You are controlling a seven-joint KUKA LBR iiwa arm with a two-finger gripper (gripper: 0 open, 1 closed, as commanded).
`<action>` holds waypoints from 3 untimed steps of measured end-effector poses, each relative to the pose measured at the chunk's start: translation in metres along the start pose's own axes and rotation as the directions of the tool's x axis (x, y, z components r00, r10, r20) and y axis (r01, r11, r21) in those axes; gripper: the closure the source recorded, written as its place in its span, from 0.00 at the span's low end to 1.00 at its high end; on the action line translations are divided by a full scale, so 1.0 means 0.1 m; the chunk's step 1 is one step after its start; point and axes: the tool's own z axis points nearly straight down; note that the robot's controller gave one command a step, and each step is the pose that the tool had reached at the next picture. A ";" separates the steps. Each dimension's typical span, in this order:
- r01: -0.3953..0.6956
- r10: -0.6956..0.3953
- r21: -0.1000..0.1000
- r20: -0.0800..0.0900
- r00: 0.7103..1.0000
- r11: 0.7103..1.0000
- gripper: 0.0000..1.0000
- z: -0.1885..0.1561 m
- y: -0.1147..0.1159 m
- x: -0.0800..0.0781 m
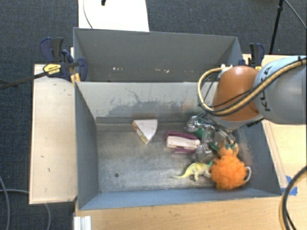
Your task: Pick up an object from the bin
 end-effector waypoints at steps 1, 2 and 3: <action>-0.089 0.089 -0.001 0.008 0.996 0.996 0.00 0.00 0.17 0.17; -0.239 0.239 0.000 0.008 0.971 0.971 1.00 0.00 -0.44 0.67; -0.239 0.239 0.000 0.008 0.971 0.971 1.00 0.00 -0.44 0.67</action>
Offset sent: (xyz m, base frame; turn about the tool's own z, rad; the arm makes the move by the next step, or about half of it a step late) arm -0.0636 -0.0526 -0.0045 0.2399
